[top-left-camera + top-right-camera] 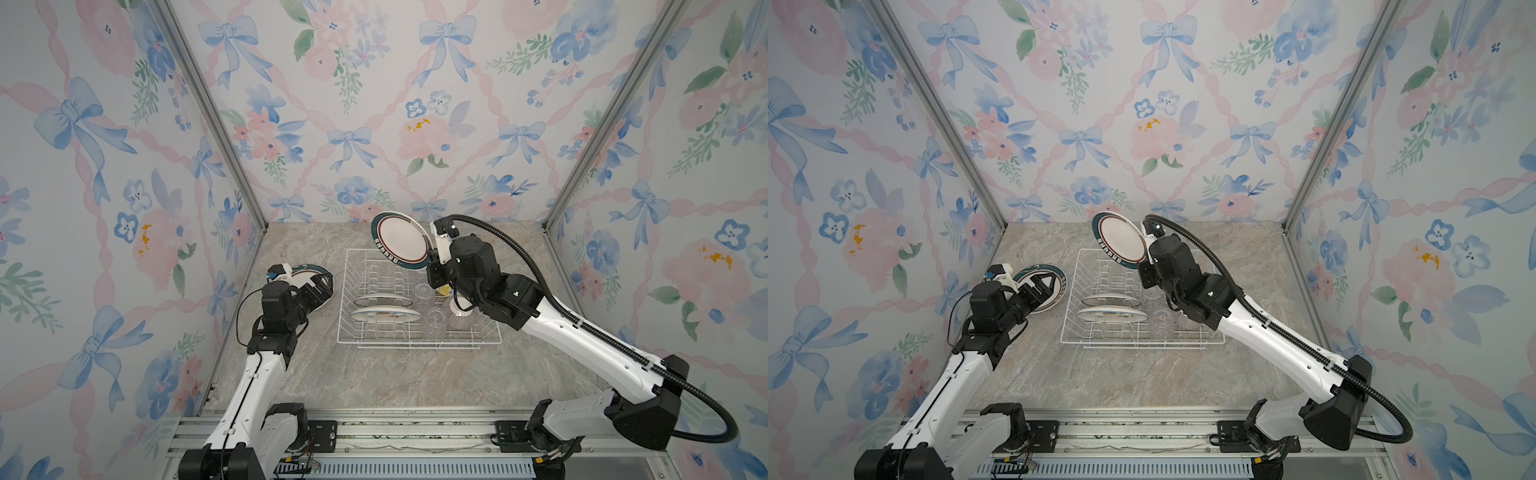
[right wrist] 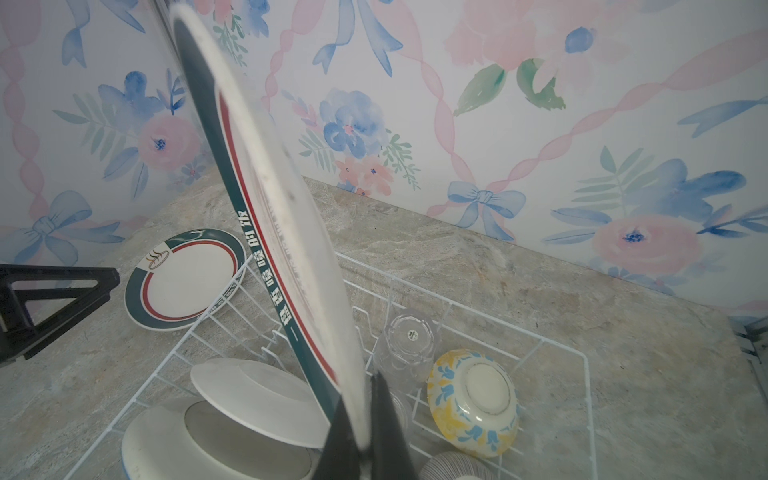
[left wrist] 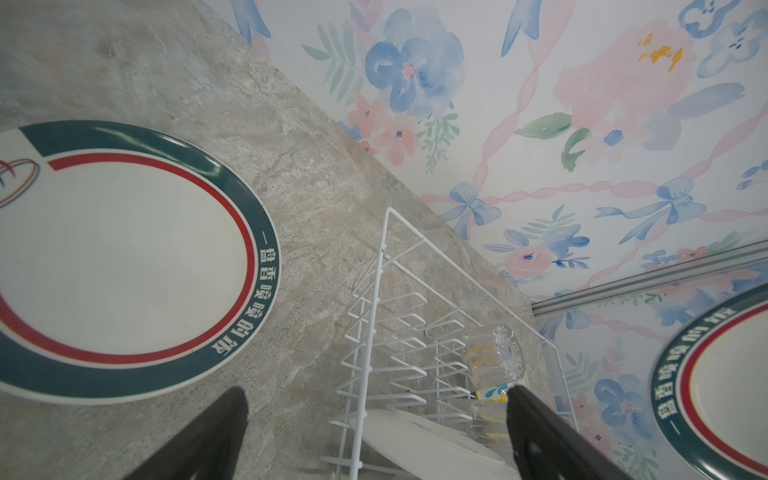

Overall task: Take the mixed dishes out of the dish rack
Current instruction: 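Hold the plate up with the right gripper while the left gripper reaches toward it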

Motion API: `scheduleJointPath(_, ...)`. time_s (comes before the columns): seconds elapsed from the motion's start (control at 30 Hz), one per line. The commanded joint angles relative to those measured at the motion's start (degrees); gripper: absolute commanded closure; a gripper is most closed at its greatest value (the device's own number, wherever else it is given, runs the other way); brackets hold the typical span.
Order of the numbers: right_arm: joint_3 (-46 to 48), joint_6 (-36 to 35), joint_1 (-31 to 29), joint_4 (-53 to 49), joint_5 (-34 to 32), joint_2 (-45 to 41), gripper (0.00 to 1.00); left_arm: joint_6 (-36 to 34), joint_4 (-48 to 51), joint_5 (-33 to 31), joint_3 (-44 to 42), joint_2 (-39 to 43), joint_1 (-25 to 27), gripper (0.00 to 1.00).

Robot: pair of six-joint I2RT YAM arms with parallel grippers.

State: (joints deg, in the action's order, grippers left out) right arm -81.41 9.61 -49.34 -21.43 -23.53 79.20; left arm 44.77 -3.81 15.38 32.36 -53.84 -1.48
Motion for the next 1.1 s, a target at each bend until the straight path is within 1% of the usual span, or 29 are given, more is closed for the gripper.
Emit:
scheduleJointPath(0.0,1.14,3.29,0.50,4.71,0.23,-1.37,1.00,1.19,-2.38,1.80,1.76,-0.21,0.24,0.02)
scheduleJointPath(0.2,2.98,3.93,0.53,8.66,-0.42,-0.32,1.00,1.86,-3.15,3.41,3.31,-1.20,0.38,0.02)
scheduleJointPath(0.4,3.01,4.69,0.54,13.20,0.92,2.20,1.00,3.87,-6.10,3.91,4.19,-3.03,1.55,0.02)
scheduleJointPath(0.67,3.30,9.43,0.40,18.22,3.24,4.63,1.00,5.91,-6.73,3.91,6.41,-5.72,3.93,0.02)
scheduleJointPath(0.8,3.32,11.92,0.21,19.72,3.77,5.91,1.00,6.20,-6.71,2.64,7.15,-6.27,5.38,0.02)
scheduleJointPath(0.9,2.76,12.73,-0.38,19.87,1.77,7.59,1.00,6.80,-8.08,1.85,7.02,-6.82,6.08,0.02)
scheduleJointPath(1.07,0.95,14.11,-0.74,21.34,1.84,10.37,1.00,7.54,-9.27,0.69,7.92,-7.99,7.82,0.02)
